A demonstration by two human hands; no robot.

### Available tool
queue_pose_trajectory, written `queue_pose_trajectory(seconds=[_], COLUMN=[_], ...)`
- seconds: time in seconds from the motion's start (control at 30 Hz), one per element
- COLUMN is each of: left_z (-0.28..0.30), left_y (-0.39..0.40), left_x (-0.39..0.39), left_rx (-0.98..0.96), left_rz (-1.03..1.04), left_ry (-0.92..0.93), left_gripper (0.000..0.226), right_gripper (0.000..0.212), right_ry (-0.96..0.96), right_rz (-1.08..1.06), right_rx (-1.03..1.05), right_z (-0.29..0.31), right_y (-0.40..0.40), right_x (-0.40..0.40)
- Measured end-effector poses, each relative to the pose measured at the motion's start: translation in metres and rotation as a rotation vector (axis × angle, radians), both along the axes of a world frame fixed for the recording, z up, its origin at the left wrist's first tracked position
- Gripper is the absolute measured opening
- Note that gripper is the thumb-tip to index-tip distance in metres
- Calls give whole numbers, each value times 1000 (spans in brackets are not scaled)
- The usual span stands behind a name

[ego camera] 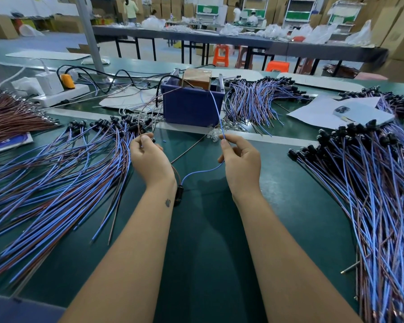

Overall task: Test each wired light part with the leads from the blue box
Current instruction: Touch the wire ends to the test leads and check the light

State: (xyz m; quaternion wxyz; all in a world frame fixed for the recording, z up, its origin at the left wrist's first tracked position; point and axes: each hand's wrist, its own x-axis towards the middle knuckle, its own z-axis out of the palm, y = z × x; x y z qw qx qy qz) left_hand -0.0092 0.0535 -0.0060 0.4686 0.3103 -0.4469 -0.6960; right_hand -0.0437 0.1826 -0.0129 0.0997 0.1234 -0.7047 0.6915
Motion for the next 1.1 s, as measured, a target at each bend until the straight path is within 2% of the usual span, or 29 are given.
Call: queue_pose_trajectory(seconds=[1.1], left_z=[-3], left_y=[-4], left_x=[0], left_rx=[4], left_rz=[-16], left_ry=[25], left_gripper=[25], right_gripper=[16], right_ry=[-26], right_rz=[-9], right_rx=[-36], right_z=[2], right_y=[-2], right_x=[0])
